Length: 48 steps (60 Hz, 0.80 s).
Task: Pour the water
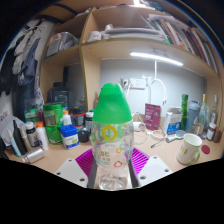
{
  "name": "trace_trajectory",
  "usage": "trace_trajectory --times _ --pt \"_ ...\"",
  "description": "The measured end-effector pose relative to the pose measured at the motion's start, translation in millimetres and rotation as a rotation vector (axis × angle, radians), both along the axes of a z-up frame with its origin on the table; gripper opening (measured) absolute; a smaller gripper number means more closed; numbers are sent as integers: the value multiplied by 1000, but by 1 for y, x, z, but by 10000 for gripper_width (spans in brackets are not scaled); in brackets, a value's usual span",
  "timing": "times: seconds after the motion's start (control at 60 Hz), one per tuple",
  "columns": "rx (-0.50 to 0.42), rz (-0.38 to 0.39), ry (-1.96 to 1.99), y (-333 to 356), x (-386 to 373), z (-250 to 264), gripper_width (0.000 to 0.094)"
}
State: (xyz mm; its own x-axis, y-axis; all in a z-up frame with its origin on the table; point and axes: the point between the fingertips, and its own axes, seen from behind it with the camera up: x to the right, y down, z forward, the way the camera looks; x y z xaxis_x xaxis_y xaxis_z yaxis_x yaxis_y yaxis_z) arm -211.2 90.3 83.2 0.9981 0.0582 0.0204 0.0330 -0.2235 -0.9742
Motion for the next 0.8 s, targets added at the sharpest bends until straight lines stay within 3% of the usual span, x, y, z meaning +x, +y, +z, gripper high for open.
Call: trace_trajectory --times 0.1,0.233,0.317,0.45,0.483,0.633,0.8 --pt "3 2 13 3 0 1 457" --pt "-85 35 64 4 -1 -5 435" --pt "-106 39 206 9 6 20 437" --pt "-126 -20 688 27 41 80 405" --pt "-136 -46 824 33 52 90 434" --pt "-226 -147 1399 53 106 100 432" --pt "-251 -155 2014 66 137 120 432"
